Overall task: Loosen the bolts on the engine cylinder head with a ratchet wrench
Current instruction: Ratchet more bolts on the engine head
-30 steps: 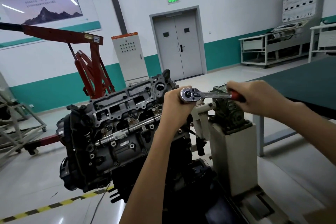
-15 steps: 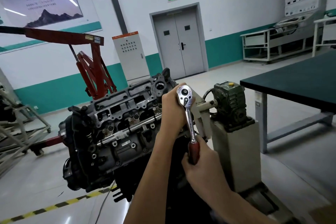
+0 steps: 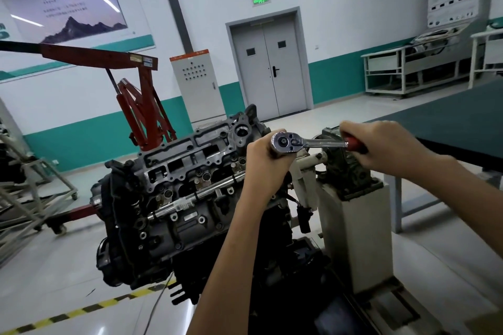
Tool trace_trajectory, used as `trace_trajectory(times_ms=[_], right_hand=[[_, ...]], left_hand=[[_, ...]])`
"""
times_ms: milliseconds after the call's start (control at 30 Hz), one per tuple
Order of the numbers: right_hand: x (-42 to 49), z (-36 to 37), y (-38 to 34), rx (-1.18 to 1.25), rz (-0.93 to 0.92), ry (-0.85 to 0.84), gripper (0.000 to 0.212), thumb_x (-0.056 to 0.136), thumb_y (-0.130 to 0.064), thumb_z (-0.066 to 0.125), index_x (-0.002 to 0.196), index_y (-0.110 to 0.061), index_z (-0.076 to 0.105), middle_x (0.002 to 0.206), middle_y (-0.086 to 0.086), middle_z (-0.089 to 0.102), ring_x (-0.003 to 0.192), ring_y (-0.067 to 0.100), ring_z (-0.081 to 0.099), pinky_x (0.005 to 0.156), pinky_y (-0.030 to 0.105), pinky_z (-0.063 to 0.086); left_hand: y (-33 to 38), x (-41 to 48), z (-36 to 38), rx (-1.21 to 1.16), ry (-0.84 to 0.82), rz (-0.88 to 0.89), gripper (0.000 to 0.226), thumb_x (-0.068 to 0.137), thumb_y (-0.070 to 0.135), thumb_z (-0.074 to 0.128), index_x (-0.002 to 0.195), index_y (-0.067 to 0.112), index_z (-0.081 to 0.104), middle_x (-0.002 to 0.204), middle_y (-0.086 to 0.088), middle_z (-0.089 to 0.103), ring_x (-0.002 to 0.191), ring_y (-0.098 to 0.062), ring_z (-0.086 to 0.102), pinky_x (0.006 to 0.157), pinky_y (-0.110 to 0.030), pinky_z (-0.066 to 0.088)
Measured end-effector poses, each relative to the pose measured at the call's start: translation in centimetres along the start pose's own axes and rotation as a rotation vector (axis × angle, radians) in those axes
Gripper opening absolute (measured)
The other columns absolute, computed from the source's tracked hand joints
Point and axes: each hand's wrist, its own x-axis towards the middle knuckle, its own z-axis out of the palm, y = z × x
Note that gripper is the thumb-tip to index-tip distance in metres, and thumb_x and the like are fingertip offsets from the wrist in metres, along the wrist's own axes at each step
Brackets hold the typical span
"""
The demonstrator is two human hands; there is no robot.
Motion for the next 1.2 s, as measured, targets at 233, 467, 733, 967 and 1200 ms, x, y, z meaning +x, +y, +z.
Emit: trace_trajectory(times_ms=[233, 467, 733, 967, 1200], right_hand=[[-7.2, 5.7, -11.5, 0.604, 0.37, 0.073, 0.025, 0.076, -0.007, 0.064, 0.096, -0.019, 0.054, 0.056, -0.01, 0.047, 0.044, 0.004, 0.047, 0.049, 0.009, 0.04], [-6.8, 7.2, -16.5, 0.865, 0.436, 0.196, 0.034, 0.072, -0.002, 0.062, 0.071, -0.028, 0.041, 0.047, -0.007, 0.043, 0.045, 0.001, 0.049, 0.041, 0.002, 0.029], [-5.0, 2.7, -3.6, 0.318, 0.045, -0.134, 0.031, 0.075, -0.007, 0.067, 0.093, -0.026, 0.05, 0.059, -0.01, 0.054, 0.046, 0.001, 0.05, 0.046, 0.007, 0.035], [-0.8, 0.0, -1.1, 0.023, 0.021, -0.03, 0.029, 0.072, -0.007, 0.069, 0.098, -0.01, 0.056, 0.061, -0.003, 0.049, 0.048, 0.009, 0.043, 0.052, 0.018, 0.033], [-7.3, 5.6, -12.3, 0.705, 0.379, 0.051, 0.026, 0.074, -0.006, 0.065, 0.078, -0.024, 0.046, 0.055, -0.008, 0.051, 0.055, 0.002, 0.056, 0.048, 0.008, 0.041]], left_hand=[[-0.2, -0.3, 0.5, 0.076, 0.138, 0.121, 0.043, 0.073, -0.005, 0.062, 0.065, 0.033, 0.043, 0.053, 0.015, 0.046, 0.051, -0.001, 0.041, 0.052, -0.014, 0.032], [-0.4, -0.1, -0.4, 0.025, 0.054, 0.062, 0.031, 0.081, -0.008, 0.059, 0.06, 0.007, 0.042, 0.057, 0.002, 0.039, 0.055, -0.006, 0.032, 0.052, -0.025, 0.03], [0.2, 0.3, -0.5, 0.097, 0.002, 0.001, 0.045, 0.072, -0.016, 0.056, 0.051, 0.023, 0.046, 0.047, 0.012, 0.048, 0.047, -0.001, 0.039, 0.047, -0.011, 0.031], [0.1, -0.1, -0.7, 0.048, -0.001, 0.014, 0.014, 0.079, -0.003, 0.066, 0.068, -0.003, 0.057, 0.063, -0.016, 0.056, 0.056, -0.011, 0.042, 0.053, -0.028, 0.037], [-0.3, -0.6, 0.5, 0.045, 0.127, 0.113, 0.034, 0.075, -0.002, 0.059, 0.066, 0.029, 0.046, 0.055, 0.012, 0.047, 0.053, -0.003, 0.039, 0.052, -0.02, 0.034]])
